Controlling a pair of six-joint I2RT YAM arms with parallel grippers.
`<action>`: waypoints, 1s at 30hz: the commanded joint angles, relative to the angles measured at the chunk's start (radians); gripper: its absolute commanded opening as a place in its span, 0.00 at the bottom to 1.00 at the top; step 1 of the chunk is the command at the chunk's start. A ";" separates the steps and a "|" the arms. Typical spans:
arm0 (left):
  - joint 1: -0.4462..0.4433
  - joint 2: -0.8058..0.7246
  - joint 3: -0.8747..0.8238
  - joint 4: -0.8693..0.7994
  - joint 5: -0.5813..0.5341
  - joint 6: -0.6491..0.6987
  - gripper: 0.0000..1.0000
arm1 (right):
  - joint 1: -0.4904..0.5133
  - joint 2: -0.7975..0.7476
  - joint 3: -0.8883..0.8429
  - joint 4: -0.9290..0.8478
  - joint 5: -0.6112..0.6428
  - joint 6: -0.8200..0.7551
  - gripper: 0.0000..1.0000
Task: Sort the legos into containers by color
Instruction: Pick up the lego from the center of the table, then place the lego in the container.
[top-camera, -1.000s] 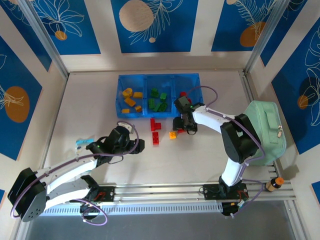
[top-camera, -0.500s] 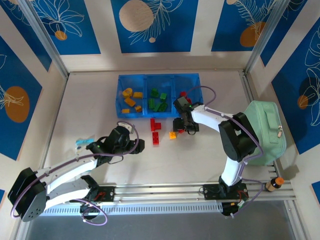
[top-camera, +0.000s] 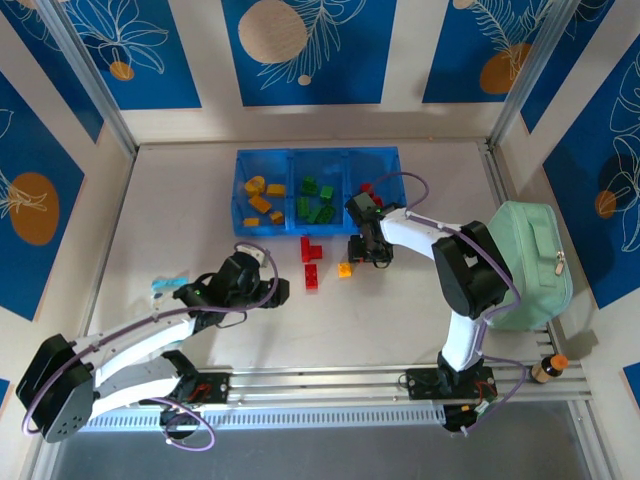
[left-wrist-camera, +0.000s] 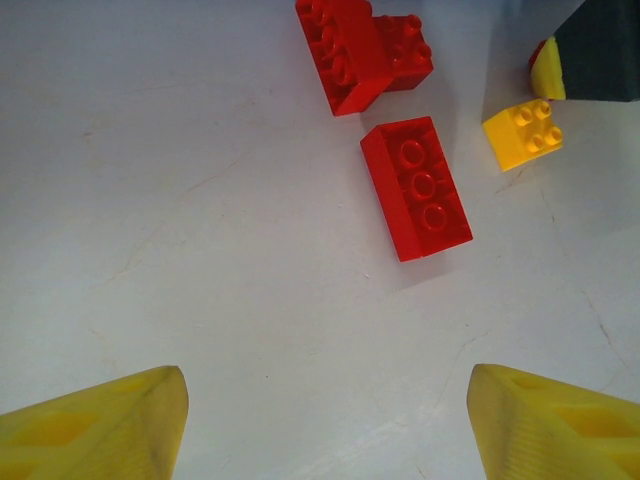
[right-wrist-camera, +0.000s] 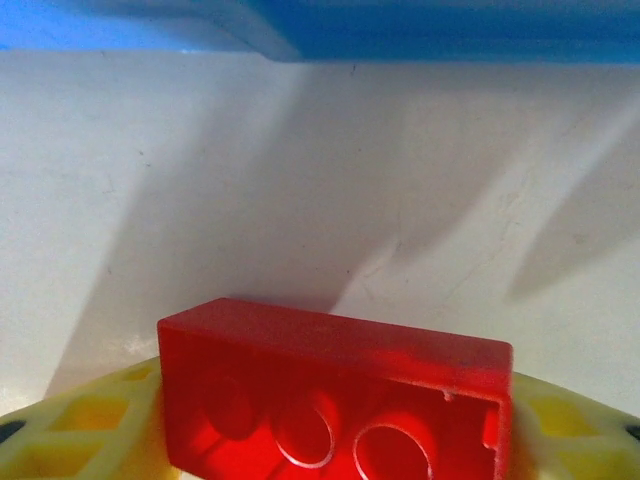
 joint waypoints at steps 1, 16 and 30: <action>-0.008 0.012 0.009 0.019 -0.015 0.010 0.74 | 0.009 0.005 0.008 -0.016 -0.015 0.000 0.51; -0.008 0.005 0.007 0.018 -0.018 0.012 0.74 | 0.019 -0.122 0.026 -0.076 0.040 -0.001 0.45; -0.013 -0.006 0.026 -0.001 -0.008 0.017 0.74 | -0.129 -0.046 0.384 -0.181 0.038 -0.114 0.45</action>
